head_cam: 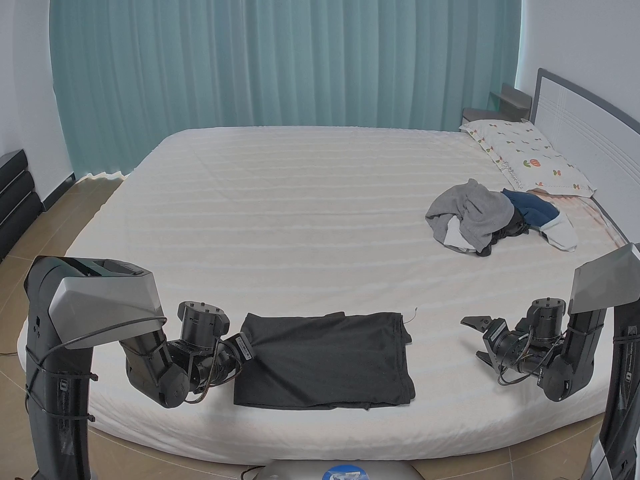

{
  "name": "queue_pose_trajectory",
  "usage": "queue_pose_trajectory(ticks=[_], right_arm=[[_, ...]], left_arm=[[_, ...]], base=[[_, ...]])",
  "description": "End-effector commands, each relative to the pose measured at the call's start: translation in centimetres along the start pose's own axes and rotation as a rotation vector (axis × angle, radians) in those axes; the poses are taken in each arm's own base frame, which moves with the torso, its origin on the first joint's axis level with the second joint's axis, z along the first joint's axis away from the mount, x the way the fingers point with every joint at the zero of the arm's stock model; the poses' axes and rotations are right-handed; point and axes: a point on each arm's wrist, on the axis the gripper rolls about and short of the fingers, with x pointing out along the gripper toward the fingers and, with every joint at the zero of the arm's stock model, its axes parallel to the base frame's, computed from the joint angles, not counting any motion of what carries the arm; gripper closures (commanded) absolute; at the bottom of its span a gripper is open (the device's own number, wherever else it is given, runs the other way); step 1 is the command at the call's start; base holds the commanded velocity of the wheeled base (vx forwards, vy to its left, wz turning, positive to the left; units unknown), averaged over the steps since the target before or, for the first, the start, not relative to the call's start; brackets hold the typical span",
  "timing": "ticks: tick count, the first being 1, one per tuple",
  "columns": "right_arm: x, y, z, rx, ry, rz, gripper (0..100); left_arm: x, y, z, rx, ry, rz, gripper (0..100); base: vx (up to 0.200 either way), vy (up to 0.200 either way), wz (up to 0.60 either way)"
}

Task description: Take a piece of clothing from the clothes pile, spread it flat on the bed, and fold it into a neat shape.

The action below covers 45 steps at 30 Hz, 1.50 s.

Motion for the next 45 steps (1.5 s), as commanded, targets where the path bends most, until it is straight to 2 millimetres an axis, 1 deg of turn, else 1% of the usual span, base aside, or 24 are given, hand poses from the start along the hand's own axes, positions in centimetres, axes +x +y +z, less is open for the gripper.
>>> queue_pose_trajectory(ticks=[1, 29, 32, 34, 36, 45], right_arm=[[0.0, 0.0, 0.0, 0.0, 0.001, -0.001, 0], [0.1, 0.1, -0.2, -0.005, 0.001, 0.0, 0], [0.1, 0.2, -0.3, -0.005, 0.005, 0.001, 0], [0.2, 0.4, -0.7, -0.011, 0.016, 0.006, 0], [0.2, 0.4, -0.8, -0.012, 0.017, 0.003, 0], [0.2, 0.3, -0.8, -0.011, 0.018, 0.002, 0]], left_arm=[[0.0, 0.1, -0.1, -0.001, 0.003, 0.004, 100], [-0.1, 0.6, -0.2, -0.008, 0.001, 0.032, 100], [-0.1, 0.6, -0.3, -0.008, -0.007, 0.042, 100], [-0.1, 0.6, -0.3, -0.007, -0.007, 0.042, 100], [-0.3, 0.8, -0.7, -0.007, 0.005, 0.052, 100], [-0.8, 0.9, -1.2, 0.0, 0.023, 0.056, 100]], base=[[0.0, 0.2, 0.0], [0.0, 0.2, 0.0], [0.0, 0.0, 0.0], [0.0, 0.0, 0.0], [0.0, 0.0, 0.0], [0.0, 0.0, 0.0]])
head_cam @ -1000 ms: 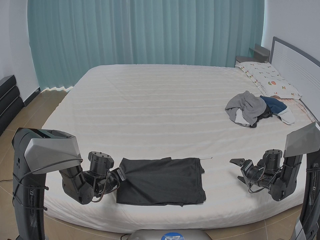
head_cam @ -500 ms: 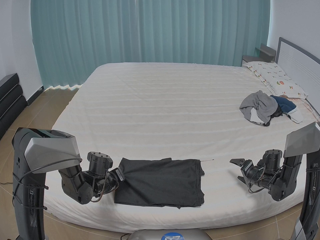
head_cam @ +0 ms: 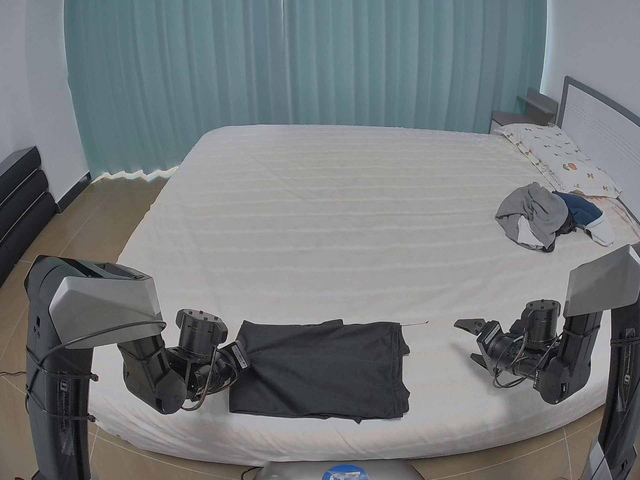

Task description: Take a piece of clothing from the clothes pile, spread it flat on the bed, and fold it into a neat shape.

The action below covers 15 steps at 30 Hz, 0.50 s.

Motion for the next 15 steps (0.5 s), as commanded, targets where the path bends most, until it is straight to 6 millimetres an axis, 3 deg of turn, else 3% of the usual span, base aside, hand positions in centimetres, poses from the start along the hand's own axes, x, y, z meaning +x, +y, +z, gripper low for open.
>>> queue_pose_trajectory(ticks=[1, 3, 4, 15], right_arm=[[0.0, 0.0, -0.1, 0.0, 0.002, 0.0, 0], [0.0, 0.0, -0.1, 0.0, 0.002, 0.0, 0], [0.0, 0.0, -0.1, 0.0, 0.002, 0.0, 0], [-0.1, 0.0, 0.0, -0.001, 0.002, 0.001, 0]], left_arm=[[-0.1, 0.1, -0.2, 0.0, 0.007, 0.002, 100], [-0.3, 0.2, -0.3, 0.001, 0.013, 0.007, 100], [-0.3, 0.2, -0.4, 0.003, 0.017, 0.01, 0], [-1.7, -0.4, 0.7, -0.01, -0.02, -0.02, 0]], base=[[0.0, 0.0, 0.0], [0.0, 0.0, 0.0], [0.0, 0.0, 0.0], [0.0, 0.0, 0.0]])
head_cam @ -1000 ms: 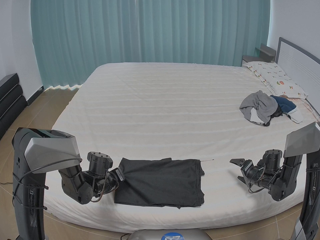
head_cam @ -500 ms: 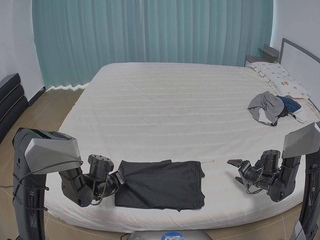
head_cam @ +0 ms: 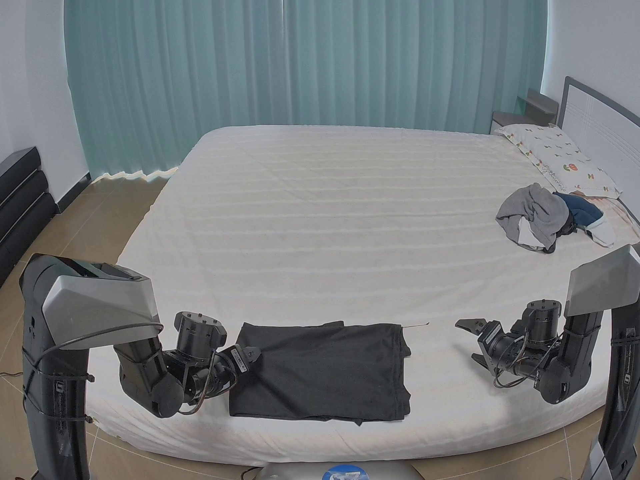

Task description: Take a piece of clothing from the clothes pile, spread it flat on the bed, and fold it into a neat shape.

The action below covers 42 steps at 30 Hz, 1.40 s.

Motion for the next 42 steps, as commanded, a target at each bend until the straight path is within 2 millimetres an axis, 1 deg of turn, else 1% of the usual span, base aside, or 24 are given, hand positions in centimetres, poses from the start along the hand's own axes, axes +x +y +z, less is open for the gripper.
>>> queue_pose_trajectory(ticks=[1, 4, 7, 8, 11, 14, 15, 17, 18, 20, 22, 24, 25, 29, 31, 32, 33, 34, 35, 36, 38, 40, 41, 42], right_arm=[[-0.1, 0.2, 0.2, -0.004, -0.006, 0.008, 0], [-0.6, 1.0, 0.5, -0.014, -0.023, 0.027, 0], [-1.7, 1.9, 0.8, -0.045, -0.037, 0.046, 0], [-2.7, 2.5, 0.9, -0.097, -0.048, 0.061, 0], [-4.9, 3.3, 0.9, -0.197, -0.08, 0.064, 0], [-6.3, 3.9, 0.9, -0.247, -0.148, 0.04, 0], [-6.5, 3.9, 0.9, -0.253, -0.155, 0.037, 0], [-7.8, 4.4, 1.0, -0.316, -0.223, 0.016, 0], [-8.0, 4.5, 1.0, -0.324, -0.232, 0.016, 0], [-9.1, 5.0, 1.1, -0.353, -0.263, 0.028, 0], [-10.8, 5.9, 1.2, -0.385, -0.301, 0.061, 0], [-11.6, 6.3, 1.3, -0.406, -0.317, 0.077, 0], [-13.0, 6.9, 1.2, -0.449, -0.347, 0.099, 0], [-16.0, 7.5, 1.1, -0.574, -0.423, 0.131, 0], [-17.7, 7.9, 0.9, -0.644, -0.469, 0.15, 0], [-18.2, 8.0, 0.8, -0.664, -0.484, 0.155, 0], [-18.2, 8.0, 0.8, -0.664, -0.484, 0.155, 0], [-20.1, 8.1, 0.5, -0.741, -0.536, 0.164, 0], [-20.6, 8.1, 0.5, -0.761, -0.554, 0.161, 0], [-21.7, 8.2, 0.5, -0.79, -0.588, 0.157, 0], [-23.2, 8.1, 0.3, -0.813, -0.626, 0.143, 0], [-25.2, 8.0, -0.2, -0.841, -0.658, 0.143, 0], [-25.6, 8.0, -0.5, -0.847, -0.657, 0.141, 0], [-26.6, 7.7, -1.0, -0.857, -0.658, 0.135, 0]], left_arm=[[-1.4, -0.7, 1.9, -0.034, -0.061, -0.036, 0], [-3.4, -1.6, 4.1, -0.068, -0.129, -0.085, 0], [-4.9, -2.4, 5.1, -0.07, -0.161, -0.113, 0], [-5.6, -2.9, 5.8, -0.063, -0.186, -0.134, 0], [-6.9, -3.8, 6.8, -0.06, -0.225, -0.164, 0], [-8.1, -4.4, 7.5, -0.033, -0.243, -0.179, 0], [-8.2, -4.4, 7.6, -0.031, -0.246, -0.179, 0], [-9.6, -5.3, 8.6, -0.006, -0.282, -0.19, 0], [-9.7, -5.5, 8.7, -0.006, -0.289, -0.19, 0], [-10.3, -6.0, 9.3, -0.005, -0.316, -0.176, 0], [-11.2, -6.5, 10.1, 0.01, -0.363, -0.138, 0], [-11.7, -6.6, 10.5, 0.023, -0.393, -0.118, 0], [-12.9, -6.5, 11.0, 0.035, -0.441, -0.099, 0], [-16.6, -6.5, 12.2, 0.039, -0.529, -0.128, 0], [-19.1, -6.4, 12.4, 0.062, -0.579, -0.132, 0], [-19.9, -6.3, 12.4, 0.072, -0.594, -0.128, 0], [-19.9, -6.3, 12.4, 0.072, -0.594, -0.128, 0], [-22.8, -5.8, 12.2, 0.11, -0.647, -0.101, 0], [-23.6, -5.6, 12.1, 0.12, -0.664, -0.09, 0], [-25.3, -5.2, 11.7, 0.13, -0.697, -0.087, 0], [-27.2, -4.3, 11.0, 0.143, -0.72, -0.089, 0], [-29.0, -3.0, 9.6, 0.178, -0.727, -0.072, 0], [-29.6, -2.6, 9.3, 0.192, -0.733, -0.065, 0], [-30.6, -1.6, 8.3, 0.217, -0.748, -0.042, 0]], base=[[0.0, 0.0, 0.0], [0.0, 0.0, 0.0], [0.0, 0.0, 0.0], [0.0, 0.0, 0.0], [0.0, 0.0, 0.0], [0.0, 0.0, 0.0], [0.0, 0.0, 0.0], [0.0, 0.0, 0.0], [0.0, 0.0, 0.0], [0.0, 0.0, 0.0], [0.0, 0.0, 0.0], [0.0, 0.0, 0.0], [0.0, 0.0, 0.0], [0.0, 0.0, 0.0], [0.0, 0.0, 0.0], [0.0, 0.0, 0.0], [0.0, 0.0, 0.0], [0.0, 0.0, 0.0], [0.0, 0.0, 0.0], [0.0, 0.0, 0.0], [0.0, 0.0, 0.0], [0.0, 0.0, 0.0], [0.0, 0.0, 0.0], [0.0, 0.0, 0.0]])
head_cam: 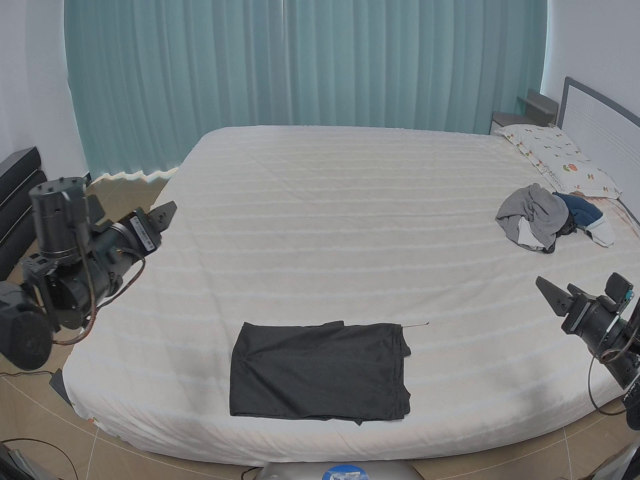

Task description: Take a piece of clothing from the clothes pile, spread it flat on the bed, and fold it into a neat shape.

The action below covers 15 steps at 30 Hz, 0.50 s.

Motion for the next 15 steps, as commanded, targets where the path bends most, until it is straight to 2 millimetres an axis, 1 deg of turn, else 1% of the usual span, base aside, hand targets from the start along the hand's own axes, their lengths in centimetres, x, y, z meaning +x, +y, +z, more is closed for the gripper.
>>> queue_pose_trajectory(ticks=[1, 5, 7, 8, 12, 15], right_arm=[[-7.6, 0.5, 2.0, -0.121, -0.154, -0.003, 0], [-11.2, 0.6, 1.4, -0.146, -0.12, -0.008, 0], [-13.3, 0.6, 0.9, -0.145, -0.092, -0.01, 0], [-14.1, 0.6, 0.7, -0.146, -0.08, -0.013, 0], [-17.6, 0.3, -1.1, -0.164, -0.028, -0.026, 0], [-19.4, -0.2, -2.9, -0.239, -0.013, -0.042, 0]], left_arm=[[-10.2, 3.7, 1.4, 0.119, -0.142, 0.033, 0], [-13.7, 6.0, 0.0, 0.232, -0.203, 0.082, 0], [-15.6, 7.1, -0.5, 0.26, -0.257, 0.116, 0], [-16.3, 7.5, -0.6, 0.263, -0.28, 0.133, 0], [-19.3, 9.3, -1.5, 0.318, -0.385, 0.236, 0], [-20.9, 10.5, -2.4, 0.319, -0.413, 0.293, 0]], base=[[0.0, 0.0, 0.0], [0.0, 0.0, 0.0], [0.0, 0.0, 0.0], [0.0, 0.0, 0.0], [0.0, 0.0, 0.0], [0.0, 0.0, 0.0]])
